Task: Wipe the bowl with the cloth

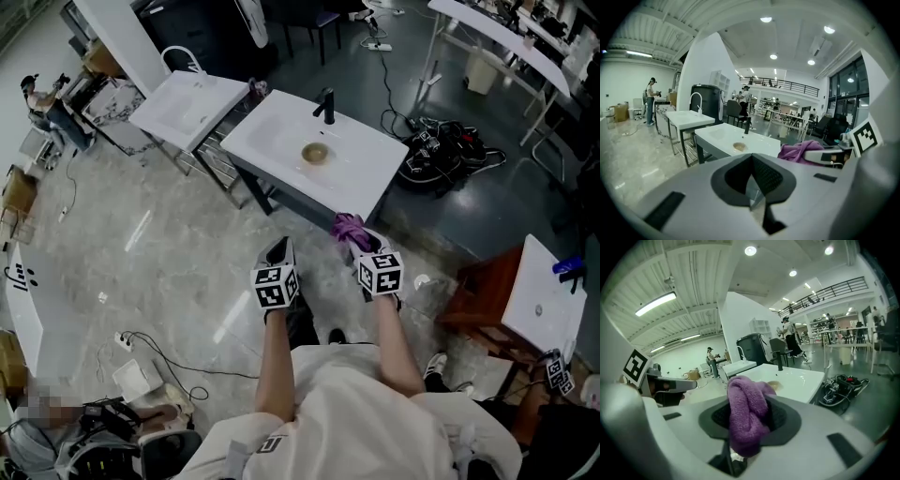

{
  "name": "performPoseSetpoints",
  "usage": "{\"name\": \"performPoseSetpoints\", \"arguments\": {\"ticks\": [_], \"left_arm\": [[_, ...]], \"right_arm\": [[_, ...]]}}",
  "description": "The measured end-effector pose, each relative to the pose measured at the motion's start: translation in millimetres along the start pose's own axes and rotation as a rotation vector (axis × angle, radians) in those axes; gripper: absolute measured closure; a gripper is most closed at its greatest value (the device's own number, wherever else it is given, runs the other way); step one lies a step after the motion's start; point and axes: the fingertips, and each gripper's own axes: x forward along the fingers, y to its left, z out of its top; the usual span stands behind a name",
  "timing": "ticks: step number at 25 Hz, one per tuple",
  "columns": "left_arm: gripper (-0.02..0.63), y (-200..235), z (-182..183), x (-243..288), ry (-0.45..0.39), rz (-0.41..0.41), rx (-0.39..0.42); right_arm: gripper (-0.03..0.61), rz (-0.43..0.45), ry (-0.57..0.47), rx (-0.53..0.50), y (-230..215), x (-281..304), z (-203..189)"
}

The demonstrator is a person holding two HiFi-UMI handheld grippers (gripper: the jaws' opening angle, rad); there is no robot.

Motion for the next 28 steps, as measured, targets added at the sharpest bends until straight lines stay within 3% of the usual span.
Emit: {"name": "performPoseSetpoints", "arguments": {"ticks": [8, 13, 17, 28], "left_arm": [[0.606, 36.3, 32.5, 66.3, 0.002, 0.0, 0.002], [0.606, 66.5, 53.6, 119.8, 0.077, -0.056, 0.126], [0.606, 99.4, 83.8, 163.8, 0.091, -0.11, 0.138], [0.606, 187.8, 151.8, 244.6, 0.113, -0.215, 0.19]], "right_arm": [[0.459, 0.038, 0.04, -0.002, -16.1, 75.8, 17.6], [0.459, 0.026, 0.022, 0.049, -21.7, 133.5, 43.7], [0.459, 0.017, 0.05, -0.007, -18.7, 185.4, 67.1], [0.459, -0.019, 0.009, -0.003, -19.5, 288.4, 127.8]]}}
